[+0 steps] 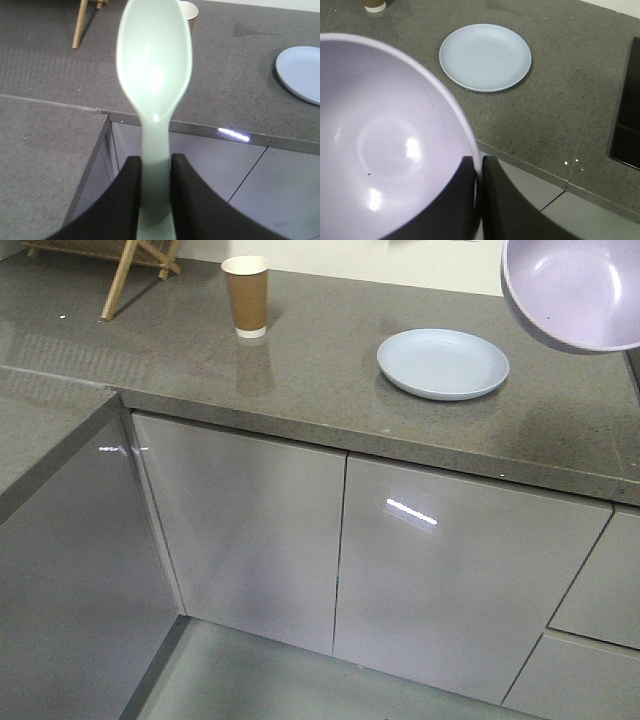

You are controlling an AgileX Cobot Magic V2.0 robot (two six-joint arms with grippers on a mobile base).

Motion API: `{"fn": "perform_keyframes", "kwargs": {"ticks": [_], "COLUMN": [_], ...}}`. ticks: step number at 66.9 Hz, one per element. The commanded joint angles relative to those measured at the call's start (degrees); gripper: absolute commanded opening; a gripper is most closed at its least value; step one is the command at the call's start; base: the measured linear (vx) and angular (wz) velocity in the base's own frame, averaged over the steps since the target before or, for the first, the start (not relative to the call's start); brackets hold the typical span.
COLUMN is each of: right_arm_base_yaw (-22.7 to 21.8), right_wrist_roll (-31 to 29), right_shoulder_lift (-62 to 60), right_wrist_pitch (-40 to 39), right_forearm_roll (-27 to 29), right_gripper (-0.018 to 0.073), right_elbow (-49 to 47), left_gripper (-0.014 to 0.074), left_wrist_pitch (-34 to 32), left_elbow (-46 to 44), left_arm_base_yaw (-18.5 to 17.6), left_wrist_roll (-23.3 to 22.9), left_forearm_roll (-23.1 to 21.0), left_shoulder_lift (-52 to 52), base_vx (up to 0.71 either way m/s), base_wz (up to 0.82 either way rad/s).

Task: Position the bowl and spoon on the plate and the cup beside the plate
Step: 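Drive the base, holding spoon and bowl, toward the counter with the plate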

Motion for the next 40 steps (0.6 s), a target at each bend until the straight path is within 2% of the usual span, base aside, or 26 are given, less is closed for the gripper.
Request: {"fn": "perform_keyframes", "kwargs": {"ticks": [1,40], "right_arm_base_yaw": [-0.14,-0.14], "right_wrist_roll": [-0.32,-0.32], "right_shoulder_lift": [-1.56,-1.56], "right_wrist_pitch": [-3.75,-3.75], "right_forearm_roll": [0.05,0.05], "right_gripper": [-0.001,-0.001], "right_elbow": [-1.59,-1.59], "left_gripper": [-0.0006,-0.0006], "left_wrist_pitch": [-3.73,-3.73], "left_elbow": [-1.4,-1.4], "left_arm_base_yaw": [-0.34,-0.34], "left_wrist_roll": [-0.01,-0.01], "left_forearm_roll": [-0.43,-0.43], "left_shoulder_lift": [-1.49,-1.49], "base_vx": [0.11,0.18], "base_wz": [-0.2,-0.09]}}
